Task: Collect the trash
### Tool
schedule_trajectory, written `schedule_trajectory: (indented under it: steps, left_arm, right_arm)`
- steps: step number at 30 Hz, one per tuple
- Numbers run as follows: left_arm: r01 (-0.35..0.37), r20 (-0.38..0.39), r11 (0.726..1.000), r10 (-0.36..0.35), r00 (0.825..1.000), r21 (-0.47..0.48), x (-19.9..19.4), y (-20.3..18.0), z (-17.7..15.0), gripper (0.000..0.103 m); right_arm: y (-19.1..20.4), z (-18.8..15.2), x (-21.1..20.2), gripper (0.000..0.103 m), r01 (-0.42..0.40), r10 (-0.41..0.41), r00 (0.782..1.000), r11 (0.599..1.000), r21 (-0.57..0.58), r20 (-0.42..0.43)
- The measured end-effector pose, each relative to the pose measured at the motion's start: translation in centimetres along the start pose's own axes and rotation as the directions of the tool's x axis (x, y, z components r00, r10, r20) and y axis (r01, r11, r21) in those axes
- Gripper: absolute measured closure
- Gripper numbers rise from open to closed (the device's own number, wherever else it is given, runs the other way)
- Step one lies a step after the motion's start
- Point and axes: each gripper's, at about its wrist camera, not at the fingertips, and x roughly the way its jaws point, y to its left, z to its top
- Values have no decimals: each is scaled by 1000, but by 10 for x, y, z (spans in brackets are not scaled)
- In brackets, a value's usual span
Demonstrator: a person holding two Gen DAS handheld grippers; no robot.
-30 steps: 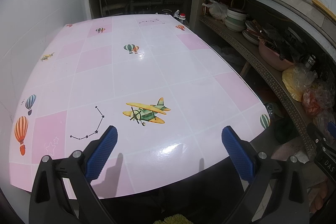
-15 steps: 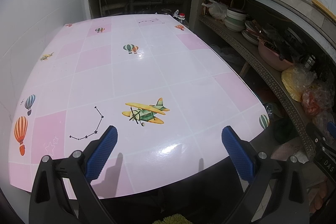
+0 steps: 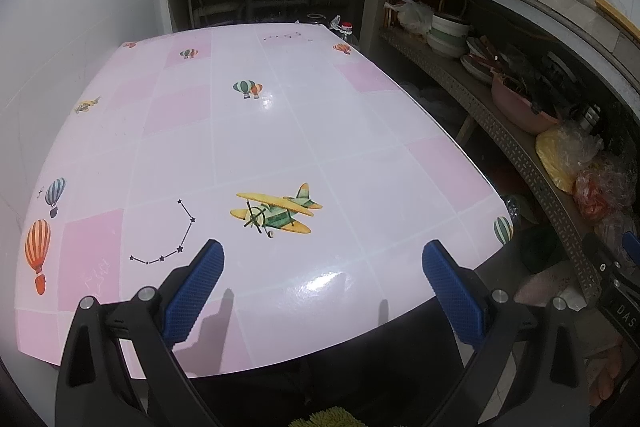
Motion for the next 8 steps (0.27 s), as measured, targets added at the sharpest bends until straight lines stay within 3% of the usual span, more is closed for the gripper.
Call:
schedule_trajectory:
  steps: [8]
  left_arm:
    - [6, -9, 1000, -6, 1000, 5, 2, 0, -1, 6]
  right_arm:
    - [0, -2, 1, 8, -1, 1, 1000, 1000, 0, -1]
